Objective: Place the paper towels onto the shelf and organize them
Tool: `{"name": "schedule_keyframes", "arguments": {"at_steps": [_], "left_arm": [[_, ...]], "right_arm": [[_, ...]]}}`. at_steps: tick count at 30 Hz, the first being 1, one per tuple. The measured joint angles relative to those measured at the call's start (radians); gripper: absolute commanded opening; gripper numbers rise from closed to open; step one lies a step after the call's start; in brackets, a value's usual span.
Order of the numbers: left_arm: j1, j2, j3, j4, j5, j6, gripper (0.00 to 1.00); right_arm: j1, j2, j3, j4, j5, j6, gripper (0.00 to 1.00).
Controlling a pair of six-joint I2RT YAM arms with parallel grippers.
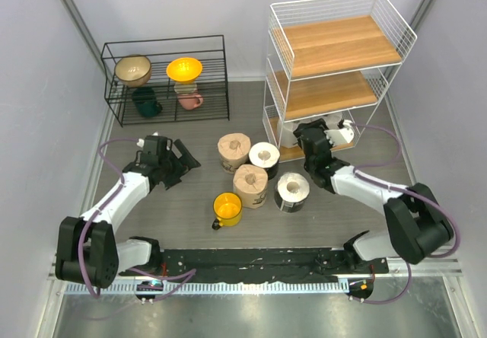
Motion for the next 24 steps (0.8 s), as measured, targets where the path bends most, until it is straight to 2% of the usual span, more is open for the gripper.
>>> {"name": "schedule_keyframes", "arguments": {"at_steps": [8,14,20,24], "left_arm": [[0.000,0.012,0.000,0.000,0.011,0.000,0.96],[0.000,0.011,0.000,-0.001,0.011,0.000,0.96],[0.000,0.011,0.000,-0.001,0.010,0.000,0.96],[0.000,0.011,0.000,-0.001,0.010,0.000,0.96]], "right_arm": [[0.000,-0.167,-0.042,-0.013,-0.010,-0.001,0.64],[0.000,-0.252,-0.092,-0.100,-0.045,0.011,0.64],[0.002,-0.397,-0.097,-0.298,-0.103,0.009,0.64],[0.012,-0.423,0.015,-0.497,-0.161,-0.017,0.66]]}}
